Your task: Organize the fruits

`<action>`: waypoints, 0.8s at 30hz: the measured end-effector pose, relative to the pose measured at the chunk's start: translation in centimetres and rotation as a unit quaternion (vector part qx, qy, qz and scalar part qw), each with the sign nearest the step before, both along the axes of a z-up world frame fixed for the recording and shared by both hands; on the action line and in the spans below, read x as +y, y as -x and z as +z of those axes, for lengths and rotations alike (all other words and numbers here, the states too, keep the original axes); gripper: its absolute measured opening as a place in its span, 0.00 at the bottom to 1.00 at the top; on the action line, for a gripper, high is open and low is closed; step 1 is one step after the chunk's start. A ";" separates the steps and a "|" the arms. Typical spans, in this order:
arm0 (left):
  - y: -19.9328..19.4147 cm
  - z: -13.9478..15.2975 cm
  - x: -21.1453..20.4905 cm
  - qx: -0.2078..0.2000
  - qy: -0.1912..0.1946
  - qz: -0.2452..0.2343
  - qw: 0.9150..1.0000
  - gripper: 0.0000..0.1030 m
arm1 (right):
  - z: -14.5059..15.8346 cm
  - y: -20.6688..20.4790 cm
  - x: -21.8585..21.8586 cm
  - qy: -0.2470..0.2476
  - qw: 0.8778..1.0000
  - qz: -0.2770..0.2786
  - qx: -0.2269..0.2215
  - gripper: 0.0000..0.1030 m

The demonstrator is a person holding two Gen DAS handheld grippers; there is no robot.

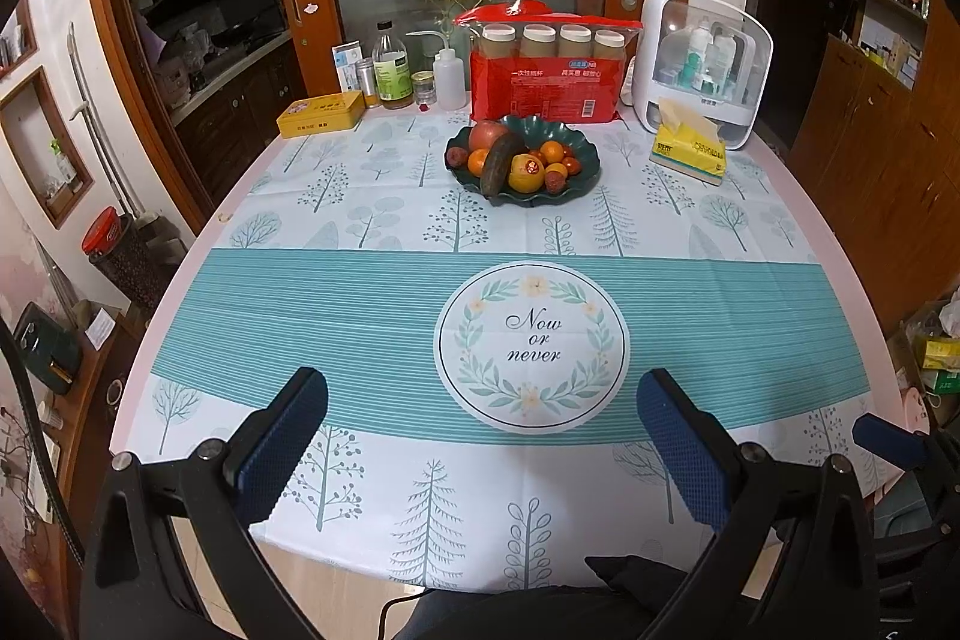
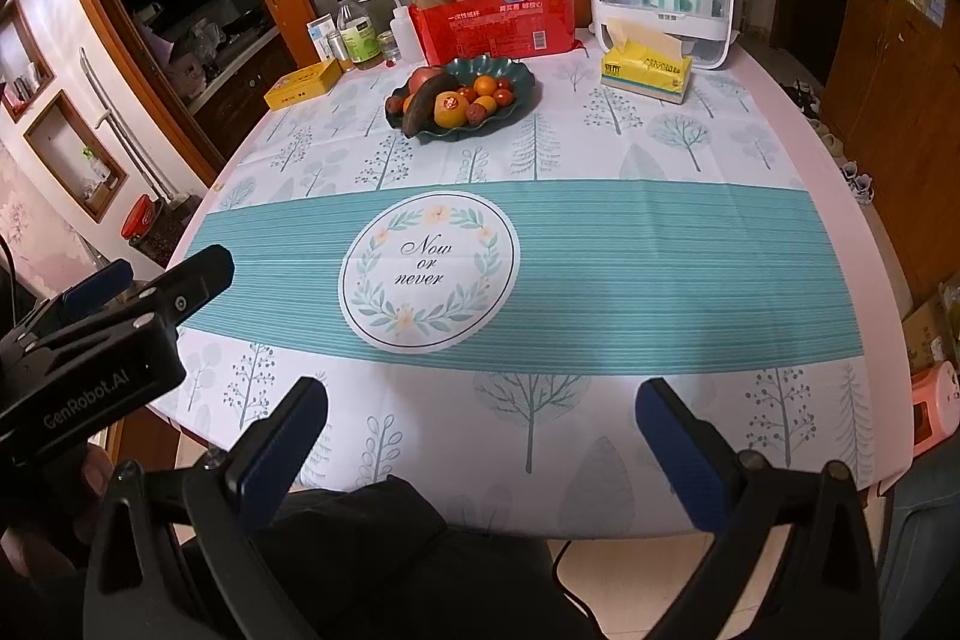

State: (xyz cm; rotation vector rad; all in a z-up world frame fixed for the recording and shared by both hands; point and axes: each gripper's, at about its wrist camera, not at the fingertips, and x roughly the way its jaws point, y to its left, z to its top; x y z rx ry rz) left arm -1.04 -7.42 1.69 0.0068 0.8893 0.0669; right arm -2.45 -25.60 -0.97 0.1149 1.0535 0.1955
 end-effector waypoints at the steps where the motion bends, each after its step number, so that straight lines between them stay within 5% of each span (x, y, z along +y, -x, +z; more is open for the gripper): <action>1: -0.1 -0.1 0.0 0.000 0.000 0.000 1.000 0.99 | 0.0 0.0 0.0 0.000 1.000 0.000 0.000 1.00; 24: -0.1 -0.1 0.2 0.000 0.000 -0.002 1.000 0.99 | -0.2 0.3 0.2 -0.001 1.000 0.002 0.000 1.00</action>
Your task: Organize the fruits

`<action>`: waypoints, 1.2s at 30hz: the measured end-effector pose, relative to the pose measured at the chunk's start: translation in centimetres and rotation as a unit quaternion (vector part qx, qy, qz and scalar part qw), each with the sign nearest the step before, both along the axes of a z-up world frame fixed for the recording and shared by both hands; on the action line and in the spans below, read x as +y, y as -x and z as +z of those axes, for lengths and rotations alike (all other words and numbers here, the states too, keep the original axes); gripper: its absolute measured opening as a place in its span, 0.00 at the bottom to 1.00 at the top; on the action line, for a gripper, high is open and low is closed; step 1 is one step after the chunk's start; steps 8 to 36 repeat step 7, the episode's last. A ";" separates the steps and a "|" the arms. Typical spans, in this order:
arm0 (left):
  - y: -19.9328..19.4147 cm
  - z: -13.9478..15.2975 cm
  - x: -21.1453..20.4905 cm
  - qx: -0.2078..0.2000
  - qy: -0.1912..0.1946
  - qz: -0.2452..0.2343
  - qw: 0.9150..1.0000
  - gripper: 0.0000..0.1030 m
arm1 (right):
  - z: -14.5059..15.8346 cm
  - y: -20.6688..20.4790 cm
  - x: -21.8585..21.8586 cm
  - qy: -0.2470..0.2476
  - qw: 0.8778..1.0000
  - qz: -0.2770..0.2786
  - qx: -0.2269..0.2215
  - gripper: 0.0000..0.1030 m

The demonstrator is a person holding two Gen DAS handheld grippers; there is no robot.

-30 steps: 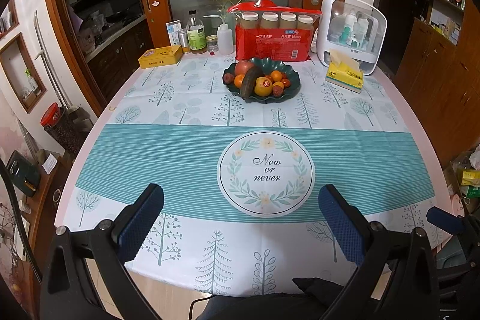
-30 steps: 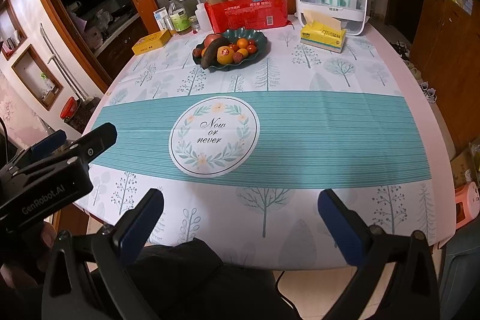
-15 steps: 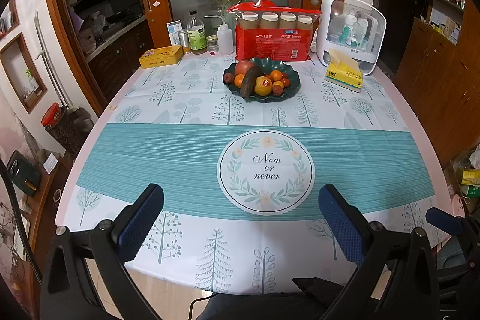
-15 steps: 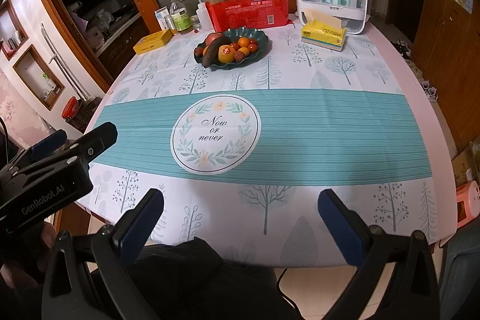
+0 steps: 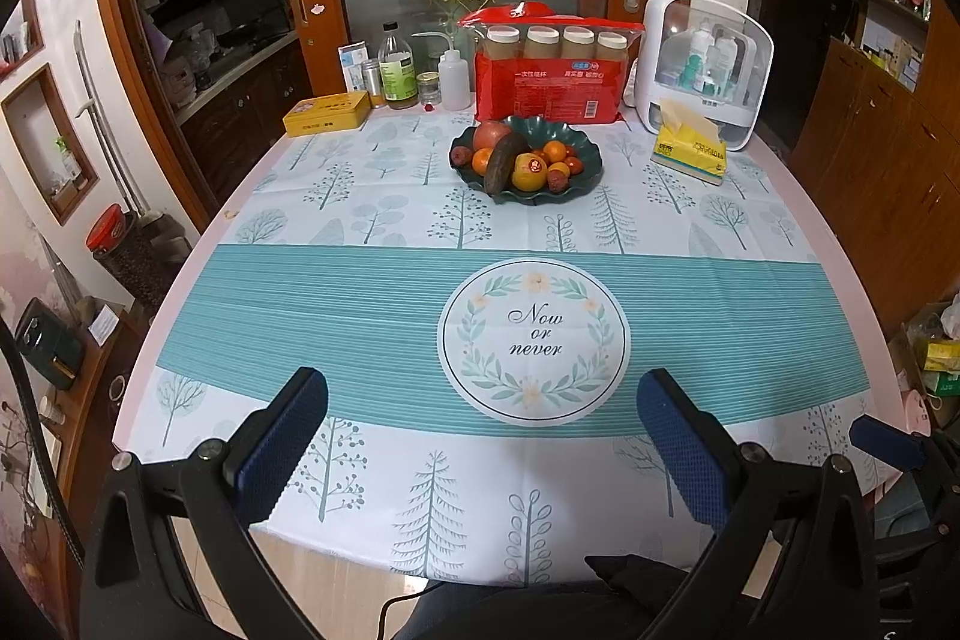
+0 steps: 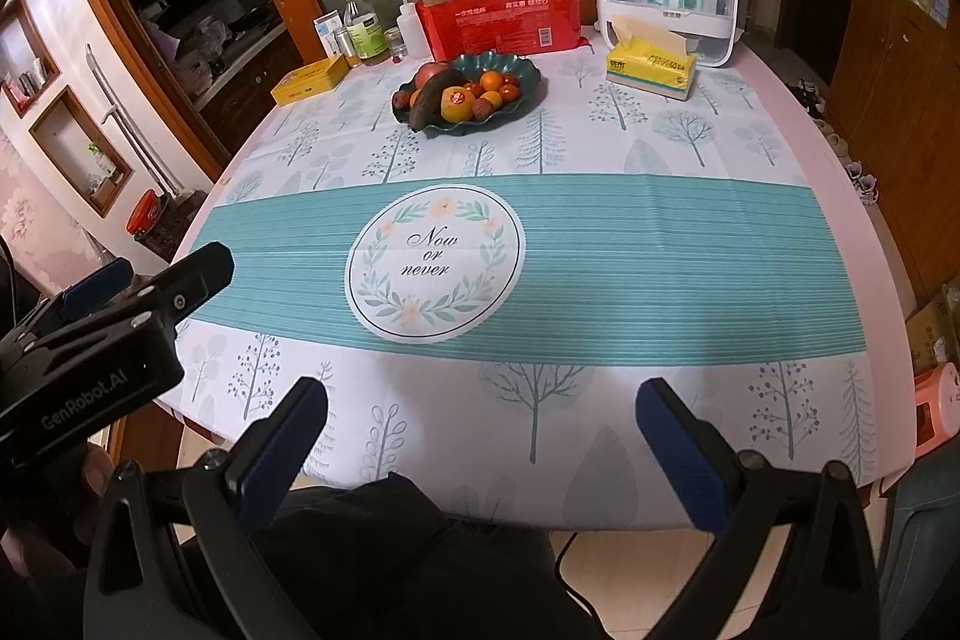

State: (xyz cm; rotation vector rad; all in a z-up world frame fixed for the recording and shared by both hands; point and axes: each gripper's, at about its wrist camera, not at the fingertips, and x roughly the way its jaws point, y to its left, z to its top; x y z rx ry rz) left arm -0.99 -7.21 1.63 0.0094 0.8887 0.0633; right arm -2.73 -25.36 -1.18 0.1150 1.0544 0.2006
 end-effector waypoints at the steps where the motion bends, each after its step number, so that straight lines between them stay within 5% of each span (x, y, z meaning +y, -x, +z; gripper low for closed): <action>1: -0.2 -0.1 -0.1 0.000 0.000 0.000 1.000 0.99 | 0.0 0.0 0.0 0.000 1.000 0.000 0.000 1.00; 36: 0.0 0.0 -0.1 0.000 0.000 0.000 1.000 0.99 | -0.1 0.1 0.2 0.000 1.000 0.000 0.001 1.00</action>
